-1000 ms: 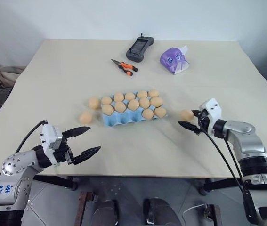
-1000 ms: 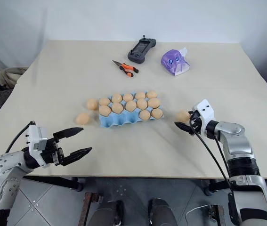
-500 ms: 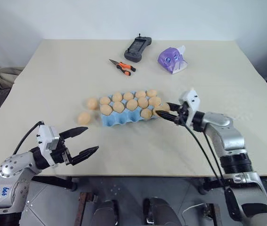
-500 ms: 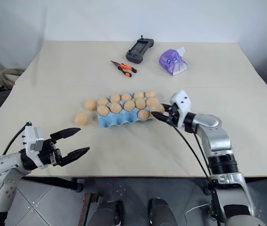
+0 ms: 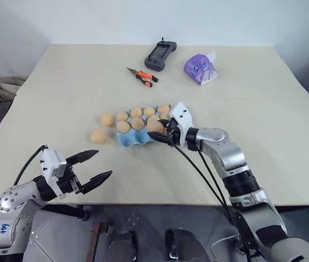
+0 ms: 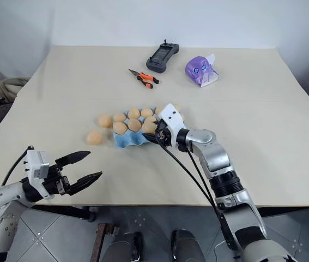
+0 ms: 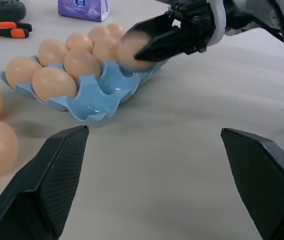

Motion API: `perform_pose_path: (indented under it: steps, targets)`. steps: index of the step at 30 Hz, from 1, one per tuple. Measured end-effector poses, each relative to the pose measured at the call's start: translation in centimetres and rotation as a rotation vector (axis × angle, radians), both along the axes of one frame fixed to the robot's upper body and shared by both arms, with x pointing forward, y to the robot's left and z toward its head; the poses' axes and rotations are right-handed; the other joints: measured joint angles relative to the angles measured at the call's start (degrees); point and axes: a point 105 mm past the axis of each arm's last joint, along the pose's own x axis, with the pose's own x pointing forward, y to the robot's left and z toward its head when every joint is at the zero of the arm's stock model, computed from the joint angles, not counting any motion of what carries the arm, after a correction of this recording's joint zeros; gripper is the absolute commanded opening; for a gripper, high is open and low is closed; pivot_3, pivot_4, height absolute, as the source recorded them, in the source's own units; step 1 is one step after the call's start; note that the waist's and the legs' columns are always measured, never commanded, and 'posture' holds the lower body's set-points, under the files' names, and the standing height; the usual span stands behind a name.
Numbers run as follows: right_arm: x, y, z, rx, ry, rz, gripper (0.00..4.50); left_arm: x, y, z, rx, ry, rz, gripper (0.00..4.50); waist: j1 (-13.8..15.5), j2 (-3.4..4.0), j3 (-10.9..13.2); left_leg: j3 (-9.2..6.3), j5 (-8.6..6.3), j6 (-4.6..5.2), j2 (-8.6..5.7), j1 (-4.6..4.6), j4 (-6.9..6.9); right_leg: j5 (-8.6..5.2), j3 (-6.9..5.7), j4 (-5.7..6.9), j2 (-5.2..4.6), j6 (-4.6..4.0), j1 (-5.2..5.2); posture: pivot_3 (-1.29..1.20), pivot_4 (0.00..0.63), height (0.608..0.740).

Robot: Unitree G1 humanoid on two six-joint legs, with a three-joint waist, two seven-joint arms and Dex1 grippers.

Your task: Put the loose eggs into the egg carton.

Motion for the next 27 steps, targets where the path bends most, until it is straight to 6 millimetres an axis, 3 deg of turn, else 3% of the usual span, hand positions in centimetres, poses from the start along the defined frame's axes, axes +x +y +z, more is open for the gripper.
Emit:
perform_pose_path:
  steps: [1,2,7,12,19,23,27]
  targets:
    - [-0.1,-0.1,0.0,-0.002,0.003,0.008,4.36,0.0,0.0,0.0,0.000,0.001,0.004,4.50,-0.11,0.00,0.00,0.00,0.00,0.00,0.00,0.00,0.00,0.00,0.00,0.00,0.00,0.00,0.00,0.00,0.150,0.740]
    - [-0.2,-0.2,0.2,-0.001,0.002,0.020,4.47,0.0,0.1,0.0,0.000,0.001,0.011,4.50,-0.20,0.00,0.00,0.00,0.00,0.00,0.00,-0.01,0.00,0.00,0.00,0.00,0.00,0.00,-0.01,0.00,0.150,0.740]
    - [-3.0,-2.0,2.7,0.042,-0.082,0.143,4.47,0.0,1.6,0.1,-0.011,-0.032,0.125,4.50,-0.22,-0.02,-0.01,-0.01,0.00,0.00,0.00,-0.15,-0.09,0.00,-0.02,-0.06,0.01,0.00,-0.14,0.00,0.150,0.740]
    - [-7.1,-7.6,0.7,0.096,-0.083,0.209,4.47,-1.1,5.5,-0.9,0.002,-0.055,0.389,4.50,0.34,-0.08,-0.03,0.06,-0.07,0.08,-0.02,-0.23,-0.14,0.02,-0.01,-0.33,0.01,0.05,-0.13,0.00,0.150,0.740]
    - [-8.5,-14.4,-0.7,0.048,-0.097,0.068,4.47,-3.0,8.7,-2.5,-0.032,-0.046,0.653,4.50,1.11,-0.22,0.03,0.03,-0.19,-0.18,0.03,0.41,-0.12,-0.02,-0.01,-0.20,0.03,-0.03,0.42,0.00,0.150,0.740]
    - [-9.3,-15.8,-2.0,0.039,-0.080,0.019,4.47,-2.4,8.9,-2.2,-0.070,-0.059,0.719,4.50,1.38,-0.24,0.04,0.03,-0.13,-0.20,0.03,0.40,-0.11,0.05,-0.01,-0.20,0.00,-0.08,0.44,0.00,0.150,0.740]
    - [-9.8,-16.4,-2.9,0.012,-0.082,-0.010,4.47,0.3,6.9,-1.4,-0.118,-0.069,0.666,4.50,1.88,-0.24,0.04,0.04,0.06,0.08,0.03,0.36,-0.08,0.06,-0.02,-0.20,0.00,-0.05,0.44,0.00,0.150,0.740]
